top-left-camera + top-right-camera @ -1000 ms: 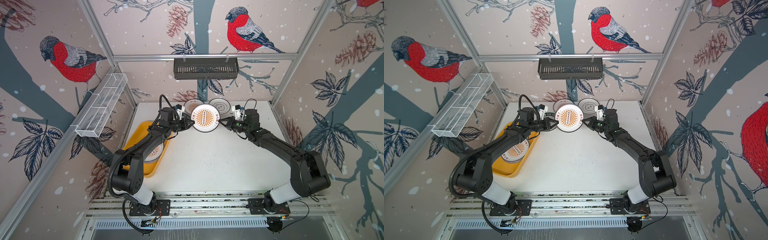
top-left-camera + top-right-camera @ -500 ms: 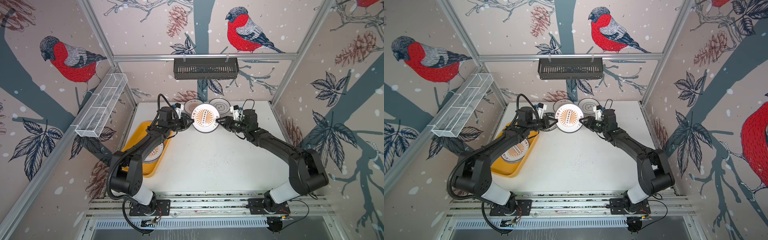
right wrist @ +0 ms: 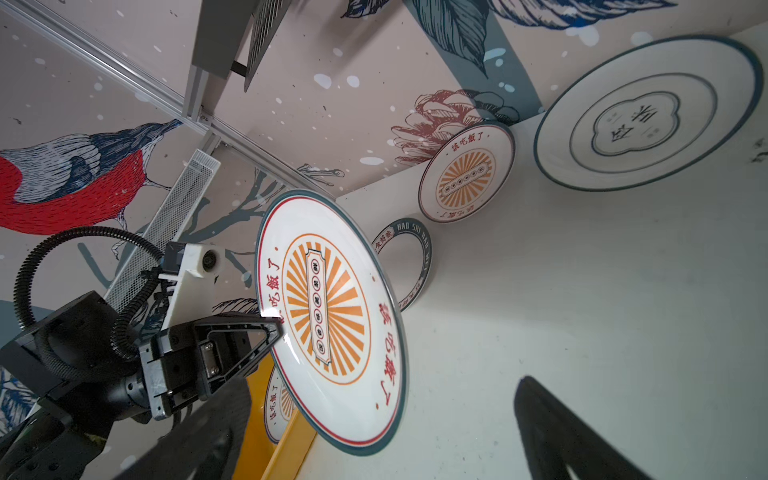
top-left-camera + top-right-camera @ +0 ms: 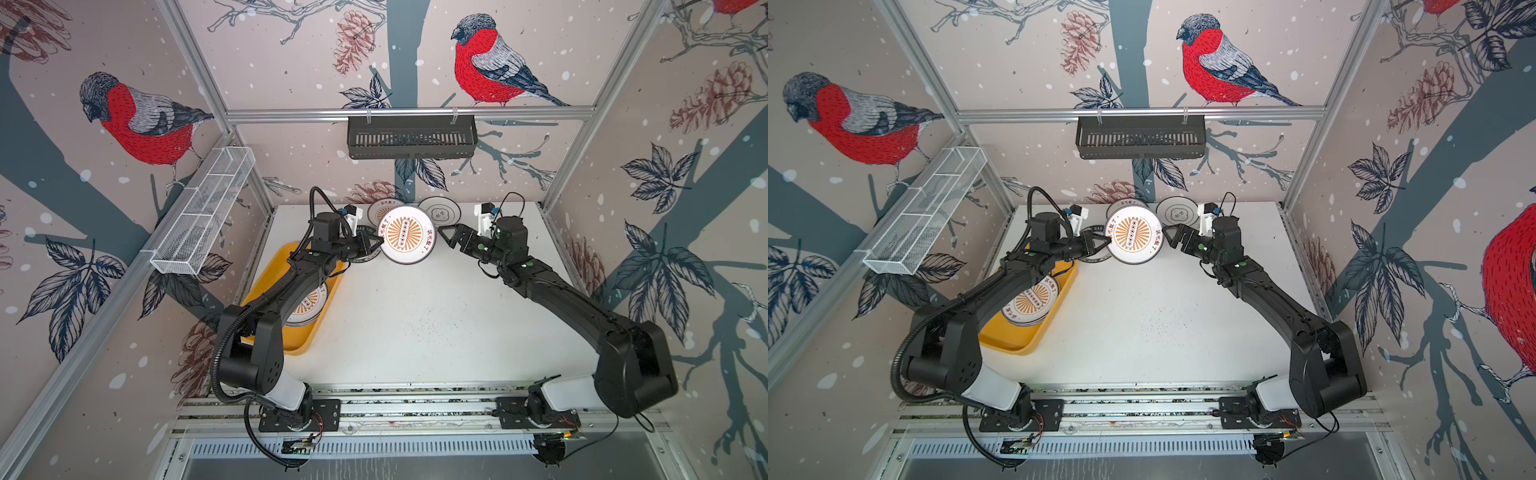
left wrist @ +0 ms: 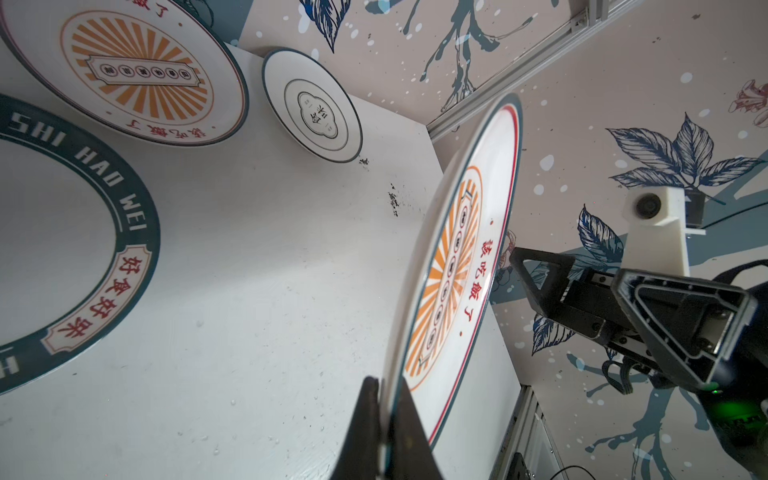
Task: Place the plates into the plastic bin on the countertop
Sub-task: 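Carry the plate over the yellow bin with the left gripper while the right gripper withdraws, then lower the plate onto the stack in the yellow bin and open the left gripper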
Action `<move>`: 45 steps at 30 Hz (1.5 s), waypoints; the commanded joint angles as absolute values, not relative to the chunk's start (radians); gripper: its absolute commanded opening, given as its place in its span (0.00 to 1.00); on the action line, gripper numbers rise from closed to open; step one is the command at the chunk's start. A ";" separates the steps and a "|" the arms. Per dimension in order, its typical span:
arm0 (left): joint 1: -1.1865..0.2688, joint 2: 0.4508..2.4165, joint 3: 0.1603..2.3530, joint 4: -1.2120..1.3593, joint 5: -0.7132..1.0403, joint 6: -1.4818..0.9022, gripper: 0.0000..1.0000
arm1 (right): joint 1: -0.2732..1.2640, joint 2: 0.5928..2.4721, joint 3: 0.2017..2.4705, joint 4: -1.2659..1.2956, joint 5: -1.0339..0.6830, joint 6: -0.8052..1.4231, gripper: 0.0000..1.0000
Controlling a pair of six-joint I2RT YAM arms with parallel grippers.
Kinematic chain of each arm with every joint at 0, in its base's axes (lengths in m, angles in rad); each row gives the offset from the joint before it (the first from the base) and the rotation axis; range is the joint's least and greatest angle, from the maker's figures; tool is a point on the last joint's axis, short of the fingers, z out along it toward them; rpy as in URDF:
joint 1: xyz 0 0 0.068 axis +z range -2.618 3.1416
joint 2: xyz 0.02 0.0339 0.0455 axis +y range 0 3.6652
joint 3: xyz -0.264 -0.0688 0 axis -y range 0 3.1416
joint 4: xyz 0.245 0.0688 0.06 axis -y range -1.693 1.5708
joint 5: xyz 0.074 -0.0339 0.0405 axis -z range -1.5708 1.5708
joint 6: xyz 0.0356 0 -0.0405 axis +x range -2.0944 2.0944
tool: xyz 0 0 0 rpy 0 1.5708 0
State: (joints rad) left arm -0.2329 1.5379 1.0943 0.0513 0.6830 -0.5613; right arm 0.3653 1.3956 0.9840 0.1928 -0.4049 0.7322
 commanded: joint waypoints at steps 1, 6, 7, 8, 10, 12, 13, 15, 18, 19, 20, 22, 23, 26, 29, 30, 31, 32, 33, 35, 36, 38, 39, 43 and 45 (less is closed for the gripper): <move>-0.229 1.515 1.121 0.050 0.666 -0.535 0.00 | 0.360 1.372 0.998 0.150 -0.321 0.666 0.99; -0.210 1.451 1.082 0.032 0.636 -0.575 0.00 | 0.346 1.333 0.994 0.132 -0.270 0.629 0.99; -0.201 1.430 1.061 0.039 0.635 -0.592 0.00 | 0.341 1.327 0.990 0.133 -0.263 0.626 1.00; -0.191 1.410 1.043 0.046 0.637 -0.608 0.00 | 0.335 1.322 0.986 0.136 -0.262 0.625 1.00; -0.161 1.360 1.004 0.051 0.644 -0.636 0.00 | 0.319 1.312 0.975 0.143 -0.264 0.625 0.99; -0.133 1.306 0.957 0.037 0.632 -0.646 0.00 | 0.305 1.302 0.962 0.152 -0.272 0.627 0.99; -0.121 1.280 0.939 0.021 0.621 -0.644 0.00 | 0.298 1.299 0.955 0.157 -0.277 0.630 0.99; -0.091 1.220 0.903 -0.014 0.591 -0.635 0.00 | 0.286 1.294 0.944 0.169 -0.285 0.632 0.99; -0.031 1.147 0.848 -0.048 0.593 -0.641 0.00 | 0.271 1.302 0.943 0.176 -0.300 0.635 0.99; -0.010 1.129 0.836 -0.064 0.594 -0.643 0.00 | 0.268 1.307 0.946 0.178 -0.304 0.635 0.99; 0.013 1.111 0.821 -0.087 0.591 -0.644 0.00 | 0.267 1.313 0.949 0.181 -0.309 0.637 1.00; 0.057 1.083 0.796 -0.133 0.567 -0.653 0.00 | 0.264 1.321 0.950 0.189 -0.315 0.641 1.00; 0.081 1.069 0.783 -0.165 0.547 -0.656 0.00 | 0.264 1.324 0.948 0.197 -0.319 0.644 1.00; 0.148 1.022 0.724 -0.169 0.535 -0.687 0.00 | 0.262 1.334 0.946 0.209 -0.328 0.653 0.99; 0.204 0.967 0.660 -0.140 0.528 -0.727 0.00 | 0.261 1.344 0.946 0.210 -0.334 0.658 0.99; 0.223 0.954 0.650 -0.150 0.523 -0.729 0.00 | 0.260 1.348 0.945 0.212 -0.337 0.661 0.99; 0.240 0.943 0.645 -0.165 0.522 -0.726 0.00 | 0.260 1.351 0.945 0.213 -0.342 0.663 0.99; 0.255 0.936 0.640 -0.174 0.522 -0.724 0.00 | 0.261 1.353 0.946 0.216 -0.345 0.665 1.00; 0.273 0.928 0.634 -0.186 0.523 -0.725 0.00 | 0.261 1.354 0.944 0.223 -0.349 0.667 0.99; 0.307 0.914 0.621 -0.202 0.526 -0.723 0.00 | 0.261 1.358 0.941 0.235 -0.360 0.672 0.99; 0.327 0.908 0.616 -0.213 0.522 -0.721 0.00 | 0.261 1.362 0.940 0.245 -0.372 0.674 0.99; 0.361 0.897 0.605 -0.224 0.526 -0.718 0.00 | 0.265 1.370 0.937 0.269 -0.403 0.678 0.99; 0.378 0.892 0.597 -0.228 0.527 -0.718 0.00 | 0.267 1.375 0.936 0.283 -0.420 0.680 0.99; 0.433 0.876 0.571 -0.241 0.529 -0.721 0.00 | 0.284 1.395 0.931 0.330 -0.466 0.692 1.00; 0.455 0.867 0.562 -0.251 0.522 -0.725 0.00 | 0.295 1.403 0.933 0.349 -0.482 0.692 1.00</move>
